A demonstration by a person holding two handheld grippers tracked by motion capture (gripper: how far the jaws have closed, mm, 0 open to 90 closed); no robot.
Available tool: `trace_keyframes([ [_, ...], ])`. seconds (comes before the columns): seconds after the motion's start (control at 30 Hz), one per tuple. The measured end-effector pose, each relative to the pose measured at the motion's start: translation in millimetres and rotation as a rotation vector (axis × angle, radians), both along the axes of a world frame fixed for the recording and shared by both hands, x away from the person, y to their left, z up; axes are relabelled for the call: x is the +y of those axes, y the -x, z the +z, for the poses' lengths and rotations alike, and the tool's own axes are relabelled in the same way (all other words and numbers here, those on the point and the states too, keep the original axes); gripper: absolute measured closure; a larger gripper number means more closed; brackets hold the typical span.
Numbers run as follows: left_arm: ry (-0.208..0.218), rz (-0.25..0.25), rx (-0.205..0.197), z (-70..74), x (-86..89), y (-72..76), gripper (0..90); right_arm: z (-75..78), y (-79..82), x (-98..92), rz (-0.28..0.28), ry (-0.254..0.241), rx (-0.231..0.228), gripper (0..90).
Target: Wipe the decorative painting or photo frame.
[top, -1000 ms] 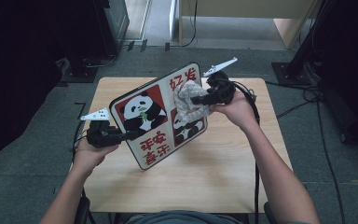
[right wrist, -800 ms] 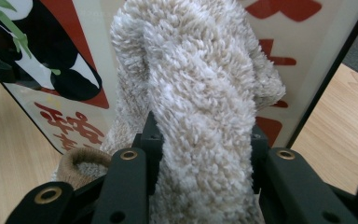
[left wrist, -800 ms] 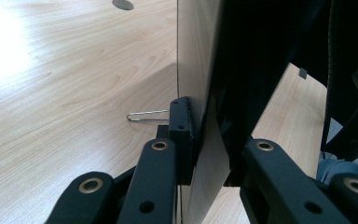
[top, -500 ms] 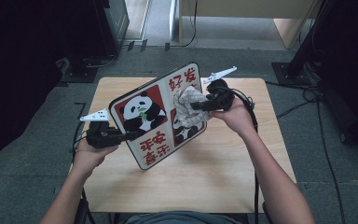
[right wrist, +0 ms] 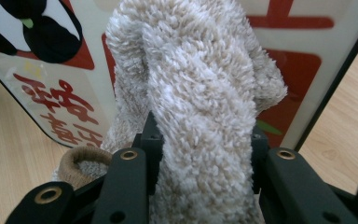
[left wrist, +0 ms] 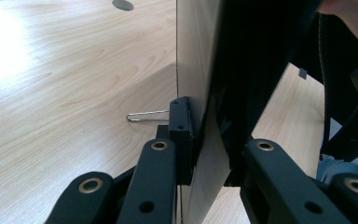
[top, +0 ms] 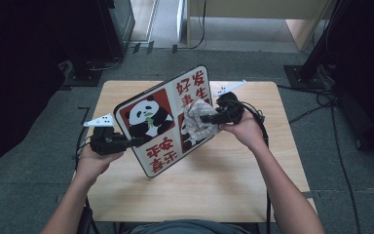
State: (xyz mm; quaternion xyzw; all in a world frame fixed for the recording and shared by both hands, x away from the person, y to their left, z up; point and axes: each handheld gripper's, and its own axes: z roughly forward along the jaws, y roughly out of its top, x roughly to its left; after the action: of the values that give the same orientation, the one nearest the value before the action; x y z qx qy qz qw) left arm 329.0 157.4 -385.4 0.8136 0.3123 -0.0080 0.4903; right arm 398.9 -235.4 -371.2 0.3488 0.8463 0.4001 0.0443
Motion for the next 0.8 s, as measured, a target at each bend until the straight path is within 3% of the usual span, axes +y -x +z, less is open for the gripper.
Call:
trace_keyframes([
  [0.8,0.016,0.009,0.009,-1.3,-0.2,1.2,79.5,-55.4,8.8,-9.3,-0.011,-0.028,0.049,64.3],
])
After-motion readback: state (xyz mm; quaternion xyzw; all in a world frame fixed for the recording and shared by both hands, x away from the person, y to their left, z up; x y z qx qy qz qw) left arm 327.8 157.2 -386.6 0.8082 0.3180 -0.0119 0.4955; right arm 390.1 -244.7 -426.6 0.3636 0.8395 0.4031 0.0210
